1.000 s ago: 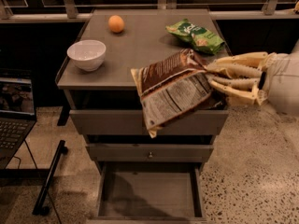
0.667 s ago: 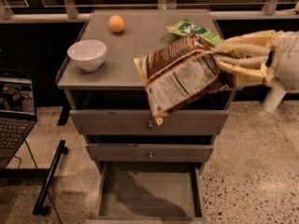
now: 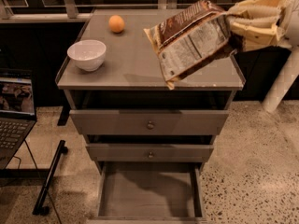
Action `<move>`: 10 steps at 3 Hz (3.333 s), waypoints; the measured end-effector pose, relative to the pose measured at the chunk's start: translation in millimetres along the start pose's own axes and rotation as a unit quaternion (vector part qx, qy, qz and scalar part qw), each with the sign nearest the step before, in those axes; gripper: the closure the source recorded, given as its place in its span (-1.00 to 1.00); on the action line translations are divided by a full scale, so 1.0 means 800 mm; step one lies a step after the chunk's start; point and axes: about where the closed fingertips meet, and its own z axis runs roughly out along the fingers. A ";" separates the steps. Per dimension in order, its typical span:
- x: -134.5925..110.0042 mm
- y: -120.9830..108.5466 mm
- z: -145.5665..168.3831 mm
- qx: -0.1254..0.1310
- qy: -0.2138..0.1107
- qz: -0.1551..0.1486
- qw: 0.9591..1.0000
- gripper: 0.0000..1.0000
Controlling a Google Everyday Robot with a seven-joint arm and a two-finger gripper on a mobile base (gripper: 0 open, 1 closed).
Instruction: Pick brown chip bag from bottom drawer and place on counter
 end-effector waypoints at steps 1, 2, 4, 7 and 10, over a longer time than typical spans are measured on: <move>0.026 -0.046 -0.006 0.041 -0.015 0.005 0.999 1.00; 0.058 -0.082 -0.008 0.095 -0.020 0.017 0.995 1.00; 0.134 -0.122 0.005 0.170 -0.007 0.054 0.984 1.00; 0.243 -0.101 0.019 0.208 0.053 0.124 0.969 0.65; 0.242 -0.101 0.019 0.208 0.053 0.124 0.969 -0.75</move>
Offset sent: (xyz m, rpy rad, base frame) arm 0.1093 -0.0788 0.0090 0.2529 -0.0835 -0.2357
